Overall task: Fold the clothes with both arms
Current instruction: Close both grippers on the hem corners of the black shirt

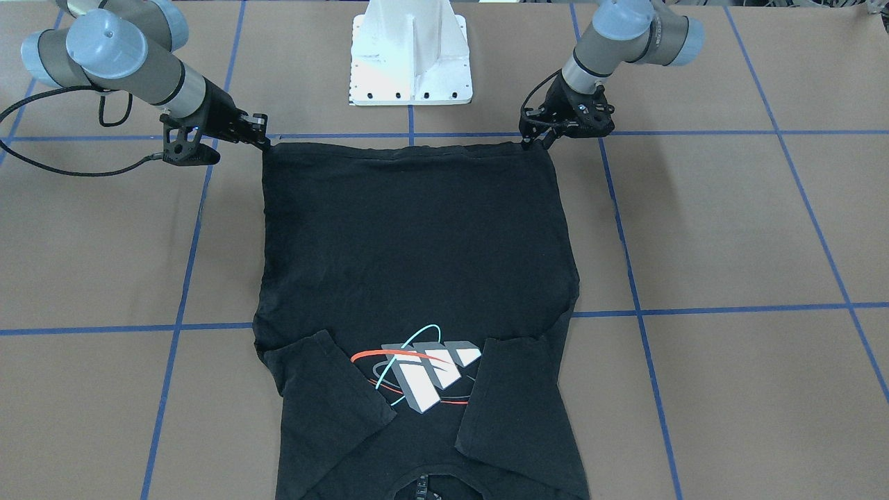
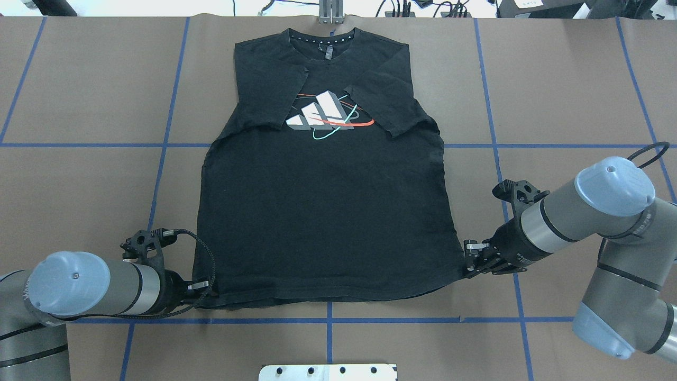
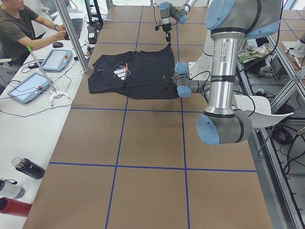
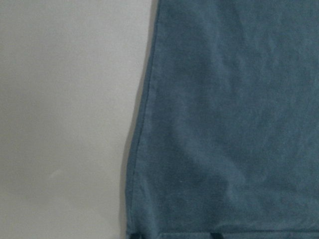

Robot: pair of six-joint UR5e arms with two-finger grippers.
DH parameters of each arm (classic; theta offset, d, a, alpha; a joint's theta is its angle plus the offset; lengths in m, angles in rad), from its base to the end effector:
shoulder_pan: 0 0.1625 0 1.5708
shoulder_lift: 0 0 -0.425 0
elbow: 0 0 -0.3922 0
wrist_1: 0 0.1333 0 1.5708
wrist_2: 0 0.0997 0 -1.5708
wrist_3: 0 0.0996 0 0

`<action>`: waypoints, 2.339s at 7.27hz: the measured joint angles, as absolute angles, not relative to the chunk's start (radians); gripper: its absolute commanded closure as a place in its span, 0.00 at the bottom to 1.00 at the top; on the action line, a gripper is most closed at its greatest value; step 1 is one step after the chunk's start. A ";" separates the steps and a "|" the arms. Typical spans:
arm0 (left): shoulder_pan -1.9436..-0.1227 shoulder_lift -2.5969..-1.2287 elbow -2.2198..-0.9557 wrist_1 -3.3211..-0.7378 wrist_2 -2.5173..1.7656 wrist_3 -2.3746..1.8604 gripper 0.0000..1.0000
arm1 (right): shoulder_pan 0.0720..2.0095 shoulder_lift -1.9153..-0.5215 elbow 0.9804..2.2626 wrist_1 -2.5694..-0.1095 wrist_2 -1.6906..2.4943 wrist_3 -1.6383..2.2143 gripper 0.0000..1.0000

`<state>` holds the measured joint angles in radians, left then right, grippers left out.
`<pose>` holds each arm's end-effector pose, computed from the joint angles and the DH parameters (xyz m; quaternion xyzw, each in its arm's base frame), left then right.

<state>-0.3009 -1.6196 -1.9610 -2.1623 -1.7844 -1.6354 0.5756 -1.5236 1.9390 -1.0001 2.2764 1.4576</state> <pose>0.4543 -0.2584 0.3849 -0.0344 0.4975 -0.1056 0.8603 -0.3796 -0.3283 0.3875 -0.1365 -0.5208 0.0302 0.8421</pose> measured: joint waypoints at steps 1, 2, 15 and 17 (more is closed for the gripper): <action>-0.300 -1.618 -1.961 -2.162 -1.784 -1.636 0.44 | 0.575 -1.523 1.939 -1.001 2.276 1.457 1.00; -0.298 -1.617 -1.961 -2.156 -1.784 -1.636 0.44 | 0.575 -1.523 1.939 -1.001 2.276 1.457 1.00; -0.290 -1.623 -1.962 -2.114 -1.785 -1.637 0.44 | 0.578 -1.525 1.939 -1.000 2.276 1.457 1.00; -0.290 -1.623 -1.963 -2.114 -1.786 -1.637 0.44 | 0.578 -1.525 1.940 -1.000 2.276 1.457 1.00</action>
